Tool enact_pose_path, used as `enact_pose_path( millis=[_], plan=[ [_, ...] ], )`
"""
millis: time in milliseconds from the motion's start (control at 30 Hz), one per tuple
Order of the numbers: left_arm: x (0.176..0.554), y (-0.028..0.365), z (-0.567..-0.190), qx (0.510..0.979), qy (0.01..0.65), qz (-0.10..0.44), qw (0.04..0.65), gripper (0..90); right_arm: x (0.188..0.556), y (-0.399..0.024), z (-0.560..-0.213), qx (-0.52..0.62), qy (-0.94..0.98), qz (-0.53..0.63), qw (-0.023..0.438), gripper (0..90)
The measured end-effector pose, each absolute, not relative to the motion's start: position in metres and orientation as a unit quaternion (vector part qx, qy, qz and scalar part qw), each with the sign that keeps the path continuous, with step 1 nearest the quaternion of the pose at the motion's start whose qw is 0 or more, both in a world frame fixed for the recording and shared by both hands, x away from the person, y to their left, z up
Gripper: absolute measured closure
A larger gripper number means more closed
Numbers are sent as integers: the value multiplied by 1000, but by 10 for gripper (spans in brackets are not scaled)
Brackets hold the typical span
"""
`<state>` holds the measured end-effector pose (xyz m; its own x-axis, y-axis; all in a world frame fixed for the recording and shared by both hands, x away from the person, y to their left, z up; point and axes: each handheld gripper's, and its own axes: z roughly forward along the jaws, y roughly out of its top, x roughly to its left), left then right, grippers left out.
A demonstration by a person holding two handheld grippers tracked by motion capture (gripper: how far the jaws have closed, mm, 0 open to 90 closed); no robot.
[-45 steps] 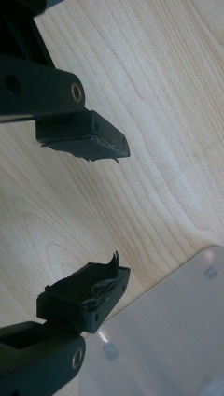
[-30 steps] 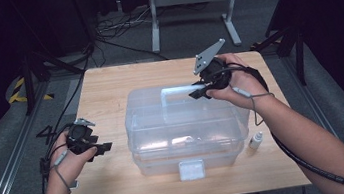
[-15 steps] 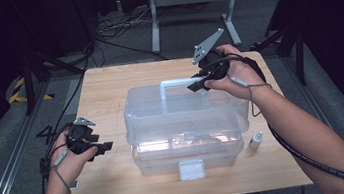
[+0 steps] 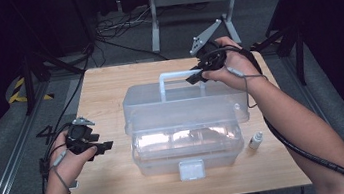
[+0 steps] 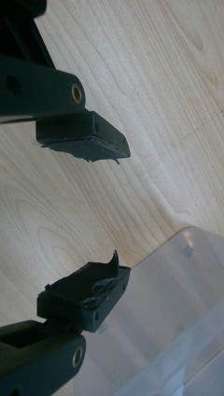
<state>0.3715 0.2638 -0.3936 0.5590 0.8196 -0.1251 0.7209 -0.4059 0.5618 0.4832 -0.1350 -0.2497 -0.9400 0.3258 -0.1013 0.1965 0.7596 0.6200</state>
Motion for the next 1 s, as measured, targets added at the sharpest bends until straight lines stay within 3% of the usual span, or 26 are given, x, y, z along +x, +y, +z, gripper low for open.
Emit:
enact_pose_path(
  millis=[767, 933, 1000],
  plan=[
    [369, 260, -389, 835, 453, 85, 301, 404, 507, -135, -249, 157, 929, 321, 91, 706],
    [367, 260, -384, 832, 449, 79, 318, 453, 506, -135, -249, 158, 930, 319, 91, 706],
    [364, 259, -378, 831, 433, 70, 343, 534, 506, -135, -249, 159, 930, 319, 90, 706]
  ],
)
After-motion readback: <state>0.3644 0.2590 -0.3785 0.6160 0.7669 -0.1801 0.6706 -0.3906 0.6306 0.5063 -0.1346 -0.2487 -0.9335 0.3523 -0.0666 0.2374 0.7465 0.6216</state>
